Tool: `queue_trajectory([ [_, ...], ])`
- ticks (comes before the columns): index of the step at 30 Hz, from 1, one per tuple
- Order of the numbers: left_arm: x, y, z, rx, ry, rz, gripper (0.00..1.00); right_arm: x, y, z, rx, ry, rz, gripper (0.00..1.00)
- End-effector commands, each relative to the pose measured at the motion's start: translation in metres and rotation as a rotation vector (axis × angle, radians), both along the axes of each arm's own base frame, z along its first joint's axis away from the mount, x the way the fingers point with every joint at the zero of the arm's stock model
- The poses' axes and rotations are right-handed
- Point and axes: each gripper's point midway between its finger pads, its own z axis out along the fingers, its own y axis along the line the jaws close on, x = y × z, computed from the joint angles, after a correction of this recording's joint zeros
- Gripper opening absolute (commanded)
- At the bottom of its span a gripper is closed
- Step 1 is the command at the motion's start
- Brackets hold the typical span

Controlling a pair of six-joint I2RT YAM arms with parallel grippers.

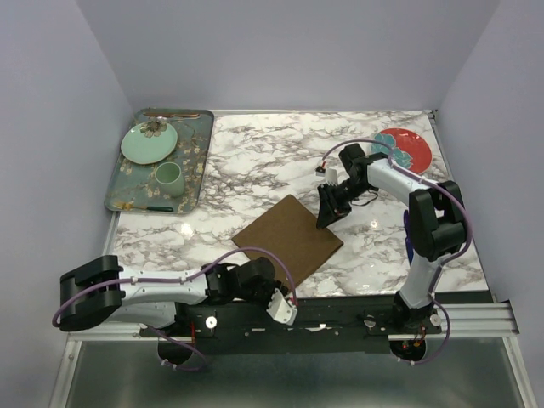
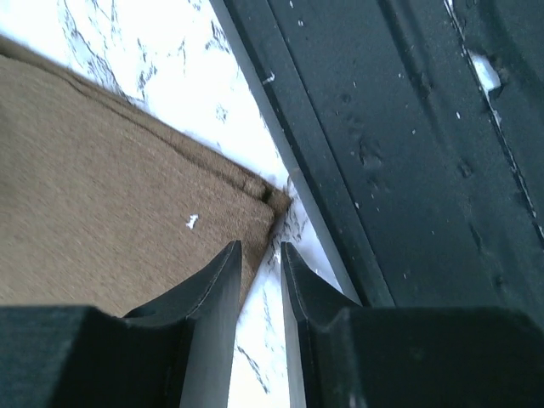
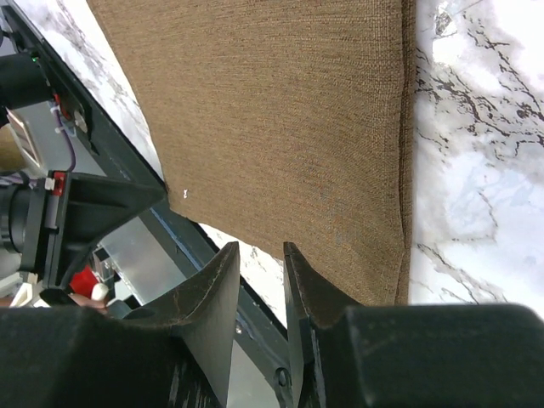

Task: Fold the napkin into a case and place the utensils inside
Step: Pick up the top corner of the square folded napkin from the center of the board.

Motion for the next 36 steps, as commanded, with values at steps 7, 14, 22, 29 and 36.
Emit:
queue_trajectory([
  [7, 0.003, -0.015, -0.001, -0.025, -0.081, -0.034, 0.36, -0.004, 0.002, -0.006, 0.017, 0.028, -0.005, 0.36],
  [14, 0.004, -0.016, -0.004, -0.009, -0.088, -0.045, 0.29, -0.005, 0.000, -0.005, 0.012, 0.025, -0.007, 0.36],
  [22, -0.002, -0.017, 0.020, -0.058, -0.055, -0.049, 0.05, -0.006, 0.000, -0.005, 0.014, 0.029, -0.011, 0.36],
  [29, 0.005, -0.020, 0.035, -0.072, -0.013, -0.013, 0.02, -0.005, 0.001, -0.005, 0.016, 0.034, -0.012, 0.36],
  [36, 0.050, -0.031, 0.061, -0.116, 0.075, 0.115, 0.00, -0.001, -0.001, -0.004, 0.013, 0.026, -0.023, 0.36],
])
